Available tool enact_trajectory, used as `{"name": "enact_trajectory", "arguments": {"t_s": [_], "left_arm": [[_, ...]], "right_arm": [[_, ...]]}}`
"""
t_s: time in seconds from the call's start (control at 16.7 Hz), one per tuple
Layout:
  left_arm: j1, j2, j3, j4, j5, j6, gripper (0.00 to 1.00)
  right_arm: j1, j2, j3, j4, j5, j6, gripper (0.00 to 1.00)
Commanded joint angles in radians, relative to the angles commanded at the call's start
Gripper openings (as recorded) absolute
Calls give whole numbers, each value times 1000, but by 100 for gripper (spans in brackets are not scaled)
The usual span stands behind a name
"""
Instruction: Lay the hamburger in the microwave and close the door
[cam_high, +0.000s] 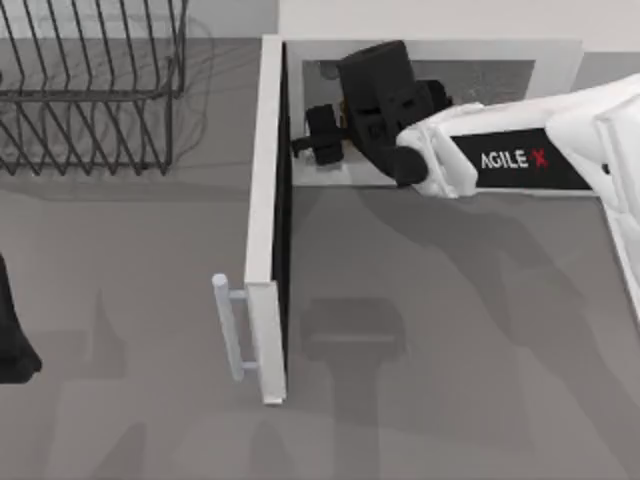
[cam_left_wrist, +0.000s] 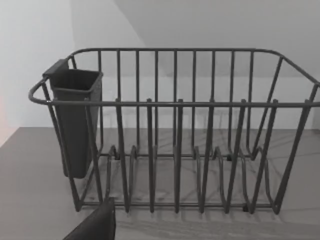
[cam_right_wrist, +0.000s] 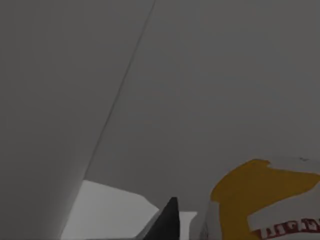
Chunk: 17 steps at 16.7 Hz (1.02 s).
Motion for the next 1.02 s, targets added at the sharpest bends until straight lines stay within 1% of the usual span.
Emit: {"name": "enact_trajectory", "arguments": {"t_s": [0.18, 0.36, 0.72, 1.02], "left_arm": [[0, 0, 0, 0, 0, 0, 100], [0, 0, 0, 0, 0, 0, 100], [0, 0, 0, 0, 0, 0, 100], [0, 0, 0, 0, 0, 0, 100]], "right_arm": [[22, -52, -22, 19, 4, 16, 100], [64, -116, -97, 34, 6, 44, 100], [169, -252, -354, 65, 24, 128, 100], [247, -367, -577, 135, 94, 193, 100]]}}
